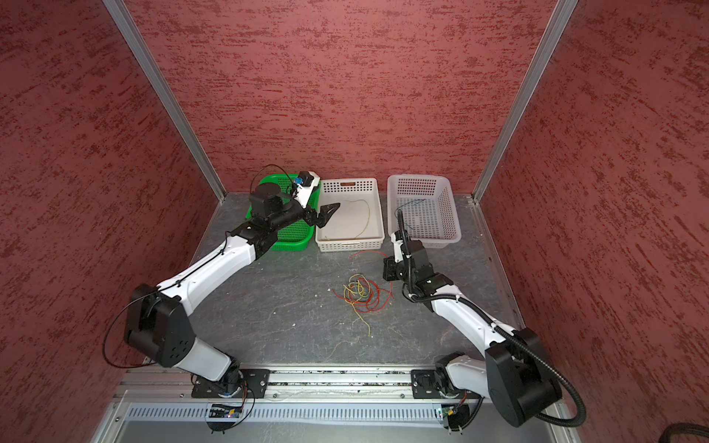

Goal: Untangle and sort cables by color
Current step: Untie the cable.

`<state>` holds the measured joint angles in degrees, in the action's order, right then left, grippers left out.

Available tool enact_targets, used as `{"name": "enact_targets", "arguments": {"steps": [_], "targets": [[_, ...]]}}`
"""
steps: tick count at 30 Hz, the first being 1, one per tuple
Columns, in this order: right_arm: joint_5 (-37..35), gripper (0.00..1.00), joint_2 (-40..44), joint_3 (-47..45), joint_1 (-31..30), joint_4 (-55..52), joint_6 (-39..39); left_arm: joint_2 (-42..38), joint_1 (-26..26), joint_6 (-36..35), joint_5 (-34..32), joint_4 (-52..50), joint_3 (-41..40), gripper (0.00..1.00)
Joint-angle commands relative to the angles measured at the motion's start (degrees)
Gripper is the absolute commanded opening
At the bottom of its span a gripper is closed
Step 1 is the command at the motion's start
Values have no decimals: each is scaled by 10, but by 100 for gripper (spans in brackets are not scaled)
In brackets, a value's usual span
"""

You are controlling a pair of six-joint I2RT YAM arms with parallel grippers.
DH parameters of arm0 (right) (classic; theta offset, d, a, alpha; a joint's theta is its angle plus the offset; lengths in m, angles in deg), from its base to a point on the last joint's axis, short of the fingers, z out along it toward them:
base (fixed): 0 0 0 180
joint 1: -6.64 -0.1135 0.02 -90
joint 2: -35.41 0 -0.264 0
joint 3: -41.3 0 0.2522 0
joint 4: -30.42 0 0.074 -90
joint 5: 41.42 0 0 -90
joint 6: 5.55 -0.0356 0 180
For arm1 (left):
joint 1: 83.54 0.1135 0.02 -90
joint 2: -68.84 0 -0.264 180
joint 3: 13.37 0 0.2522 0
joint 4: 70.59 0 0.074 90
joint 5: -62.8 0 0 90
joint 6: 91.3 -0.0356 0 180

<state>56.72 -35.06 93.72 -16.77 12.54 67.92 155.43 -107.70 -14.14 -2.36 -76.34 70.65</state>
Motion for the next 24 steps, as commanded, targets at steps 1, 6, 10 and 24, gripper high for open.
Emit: {"name": "enact_targets", "arguments": {"steps": [1, 6, 10, 24], "targets": [[13, 0, -7, 23, -2, 12, 7, -26, -12, 2, 87, -16, -58, 99], [32, 0, -9, 35, -2, 12, 6, -39, -23, 8, 159, -10, -129, 99], [50, 0, -8, 48, -3, 4, 11, -23, -46, -8, 169, -8, -160, 99], [110, 0, 23, 47, -12, 14, 19, 59, -55, -9, 197, -32, -111, 82]]}}
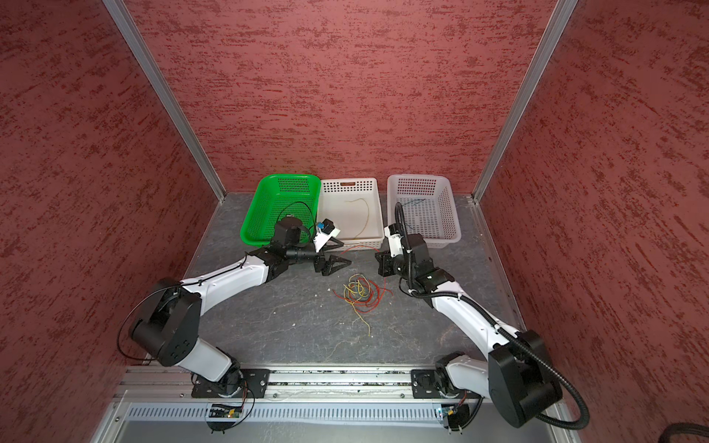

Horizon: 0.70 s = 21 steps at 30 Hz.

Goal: Untangle and sort cables by color
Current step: Untie the cable.

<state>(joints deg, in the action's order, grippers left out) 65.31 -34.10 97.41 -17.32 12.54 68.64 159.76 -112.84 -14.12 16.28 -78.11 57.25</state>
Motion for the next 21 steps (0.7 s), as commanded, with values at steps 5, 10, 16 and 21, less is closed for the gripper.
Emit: {"name": "enact_targets", "arguments": {"steps": [5, 10, 16, 21], "targets": [[26, 0, 11, 12, -12, 11, 20, 30, -4, -3, 14, -6, 31, 69], [27, 0, 10, 12, -19, 15, 25, 48, -4, -13, 31, -40, 55, 37], [27, 0, 5, 14, -26, 16, 26, 59, -5, -13, 35, -59, 74, 17], [25, 0, 11, 11, -28, 18, 26, 60, -4, -15, 34, -65, 77, 0]]}}
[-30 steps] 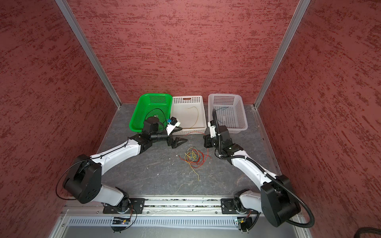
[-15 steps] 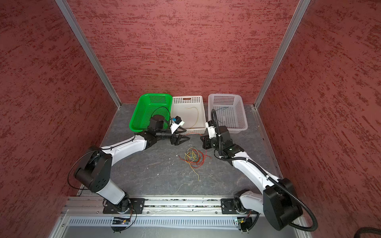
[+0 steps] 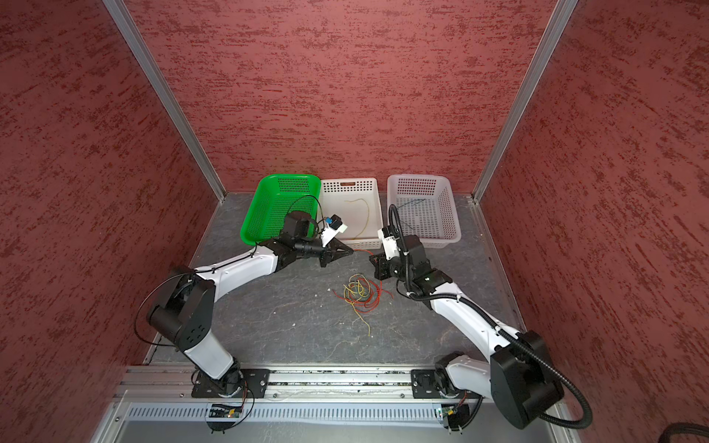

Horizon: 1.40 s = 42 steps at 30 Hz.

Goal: Untangle and sort cables by color
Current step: Untie the cable.

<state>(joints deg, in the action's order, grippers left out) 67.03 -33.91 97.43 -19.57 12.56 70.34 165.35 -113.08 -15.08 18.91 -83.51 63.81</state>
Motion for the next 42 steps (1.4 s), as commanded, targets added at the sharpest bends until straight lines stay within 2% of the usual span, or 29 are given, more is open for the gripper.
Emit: {"name": "enact_targets", "arguments": {"steps": [1, 2, 3, 6, 9, 16, 27, 36, 42], "targets": [[8, 0, 9, 11, -7, 16, 10, 4, -2, -5, 7, -13, 13, 0], [8, 0, 9, 11, -7, 16, 11, 3, -2, -3, 5, -15, 13, 0], [9, 5, 9, 11, -7, 16, 11, 3, -2, -1, 2, -16, 14, 0], [9, 31, 6, 7, -7, 19, 9, -2, 3, 17, 2, -17, 20, 0], [2, 39, -1, 3, -7, 21, 4, -21, 5, 30, 10, -14, 20, 0], [-28, 38, -24, 2, -8, 18, 2, -103, 8, 62, 24, -7, 14, 0], [-61, 35, -68, -7, -8, 40, -12, -273, 28, 107, 32, 1, 7, 0], [-75, 34, -86, -21, -8, 53, -12, -398, 89, 125, -24, -22, 29, 0], [-77, 33, -86, -34, -8, 59, -9, -414, 174, 146, -71, -28, 51, 0]]}}
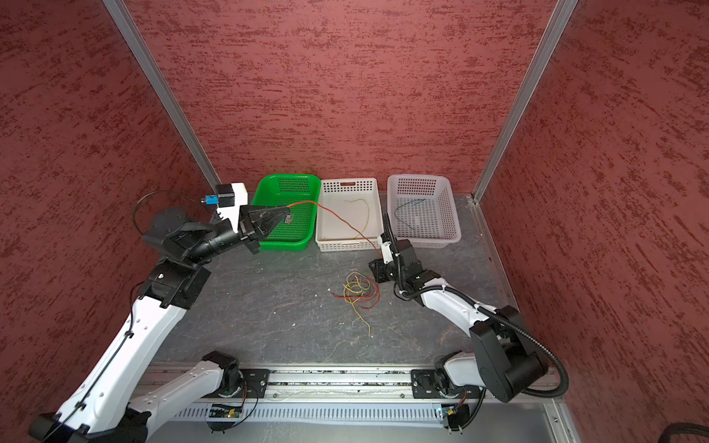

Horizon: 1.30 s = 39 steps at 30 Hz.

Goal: Untangle and sort cables by color
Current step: Untie the cable, then place the cable into the container.

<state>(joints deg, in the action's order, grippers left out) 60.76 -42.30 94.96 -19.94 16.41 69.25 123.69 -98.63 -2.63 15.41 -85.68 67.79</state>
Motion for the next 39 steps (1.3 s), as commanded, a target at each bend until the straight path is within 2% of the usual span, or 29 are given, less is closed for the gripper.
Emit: {"name": "enact_targets", "arguments": {"steps": [1, 6, 9, 12, 15, 20, 28, 39], "targets": [[-15, 33, -3, -10, -4, 22, 6, 6, 51, 36, -41, -1, 15, 0], [-7, 33, -31, 14, -3, 0, 28, 29, 148, 108, -42, 4, 60, 0], [4, 33, -52, 34, -4, -16, 31, 42, 177, 123, -53, -15, 91, 0], [14, 34, -70, 50, -3, -29, 25, 47, 181, 103, -80, -69, 117, 0], [27, 38, -78, 64, -4, -29, 27, 48, 183, 77, -85, -106, 138, 0], [24, 42, -75, 60, -4, -25, 28, 72, 196, 69, -97, -115, 172, 0], [13, 43, -22, 27, -3, -7, 10, 125, 216, 54, -135, -77, 219, 0], [-9, 43, 13, 24, -4, -32, 11, 271, 219, 54, -141, -9, 282, 0]]}}
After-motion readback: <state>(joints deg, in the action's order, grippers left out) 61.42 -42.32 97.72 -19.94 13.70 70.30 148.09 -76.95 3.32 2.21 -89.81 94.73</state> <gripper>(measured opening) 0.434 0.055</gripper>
